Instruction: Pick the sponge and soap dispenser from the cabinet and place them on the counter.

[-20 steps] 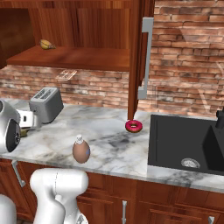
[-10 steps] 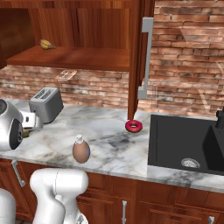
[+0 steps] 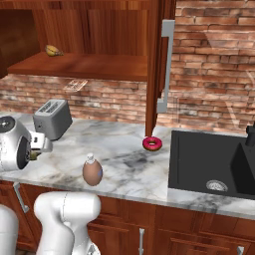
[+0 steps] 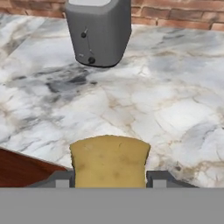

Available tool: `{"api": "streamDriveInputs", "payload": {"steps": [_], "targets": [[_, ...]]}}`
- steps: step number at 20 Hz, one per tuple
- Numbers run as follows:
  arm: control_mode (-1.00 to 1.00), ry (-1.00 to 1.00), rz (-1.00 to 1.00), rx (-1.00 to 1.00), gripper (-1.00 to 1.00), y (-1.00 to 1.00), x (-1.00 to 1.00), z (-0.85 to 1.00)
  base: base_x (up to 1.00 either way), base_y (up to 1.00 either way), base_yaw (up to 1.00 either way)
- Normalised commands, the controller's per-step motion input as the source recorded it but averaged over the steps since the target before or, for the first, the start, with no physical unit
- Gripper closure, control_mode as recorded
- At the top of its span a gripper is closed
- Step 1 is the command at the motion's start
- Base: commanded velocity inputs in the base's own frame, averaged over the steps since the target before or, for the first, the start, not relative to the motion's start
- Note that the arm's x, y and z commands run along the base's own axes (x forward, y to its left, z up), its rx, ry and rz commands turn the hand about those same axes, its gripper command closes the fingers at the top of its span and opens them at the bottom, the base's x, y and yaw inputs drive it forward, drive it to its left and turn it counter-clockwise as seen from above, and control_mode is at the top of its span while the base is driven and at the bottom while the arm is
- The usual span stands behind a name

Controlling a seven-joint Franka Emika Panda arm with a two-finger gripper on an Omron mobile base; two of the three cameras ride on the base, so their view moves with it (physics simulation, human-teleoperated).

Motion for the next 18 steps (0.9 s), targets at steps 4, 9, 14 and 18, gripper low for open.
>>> {"api": "streamDriveInputs", "payload": {"steps": [4,9,14,18], "targets": [[-1.00,0.00,-0.02,0.00,1.00,0.00,0.29,-0.11,0.00,0.00,0.00],[-1.00,0.01,-0.02,0.00,1.00,0.00,0.28,-0.16,0.00,0.00,0.00],[-1.00,0.08,-0.02,0.00,1.00,0.00,0.33,-0.35,0.00,0.00,0.00],[-1.00,0.13,-0.01,0.01,1.00,0.00,0.28,-0.40,0.00,0.00,0.00]]}}
